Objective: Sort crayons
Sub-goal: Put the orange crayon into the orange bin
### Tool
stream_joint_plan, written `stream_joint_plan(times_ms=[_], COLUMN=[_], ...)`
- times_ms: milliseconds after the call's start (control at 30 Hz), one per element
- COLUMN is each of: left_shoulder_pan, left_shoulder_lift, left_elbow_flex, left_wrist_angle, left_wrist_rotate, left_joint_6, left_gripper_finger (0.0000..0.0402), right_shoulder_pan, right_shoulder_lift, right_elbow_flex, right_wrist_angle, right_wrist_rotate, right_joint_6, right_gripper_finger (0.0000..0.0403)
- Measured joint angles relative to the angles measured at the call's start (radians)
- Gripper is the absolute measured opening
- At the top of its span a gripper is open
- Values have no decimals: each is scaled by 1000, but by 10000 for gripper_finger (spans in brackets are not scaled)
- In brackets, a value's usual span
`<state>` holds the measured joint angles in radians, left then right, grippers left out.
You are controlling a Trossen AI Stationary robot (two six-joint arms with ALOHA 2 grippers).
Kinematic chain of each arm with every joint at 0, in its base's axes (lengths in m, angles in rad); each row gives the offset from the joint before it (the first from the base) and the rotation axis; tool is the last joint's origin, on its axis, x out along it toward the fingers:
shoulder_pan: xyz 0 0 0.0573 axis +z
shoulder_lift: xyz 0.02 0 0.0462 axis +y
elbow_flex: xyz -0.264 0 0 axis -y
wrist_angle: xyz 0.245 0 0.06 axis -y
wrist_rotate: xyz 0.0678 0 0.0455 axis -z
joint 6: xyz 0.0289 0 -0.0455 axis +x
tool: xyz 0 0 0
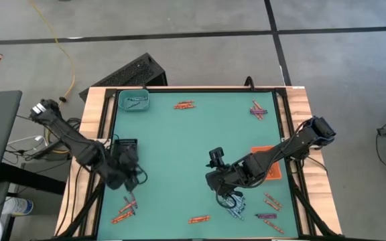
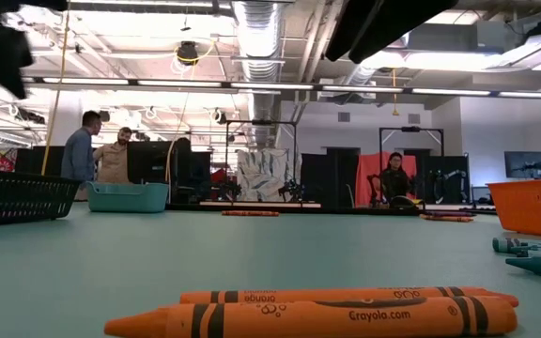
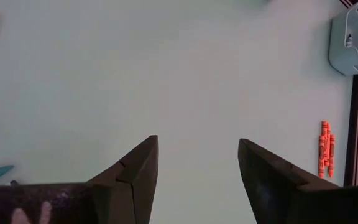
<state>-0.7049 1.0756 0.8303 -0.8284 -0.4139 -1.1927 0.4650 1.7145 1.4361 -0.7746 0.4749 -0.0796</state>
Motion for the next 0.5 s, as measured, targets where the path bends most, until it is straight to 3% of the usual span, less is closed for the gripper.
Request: stream_joint_plan(times_ms=[267, 500], left_shoulder_pan=[-164, -270], left_shoulder_lift=[205, 389], left_elbow_flex=[-1, 119], left_wrist_angle=[106, 117], left_wrist_rotate=[130, 107], left_joint_6=[-160, -214], left_gripper_finger=[138, 138], right_shoulder_pan=[0, 0], right_shoulder_lift=[0, 0], right_elbow_flex=[0, 0], right_wrist_angle=[0, 4], right_wrist_rotate=[-2, -2], right_joint_6=[-19, -24], right_gripper_finger=[214, 214])
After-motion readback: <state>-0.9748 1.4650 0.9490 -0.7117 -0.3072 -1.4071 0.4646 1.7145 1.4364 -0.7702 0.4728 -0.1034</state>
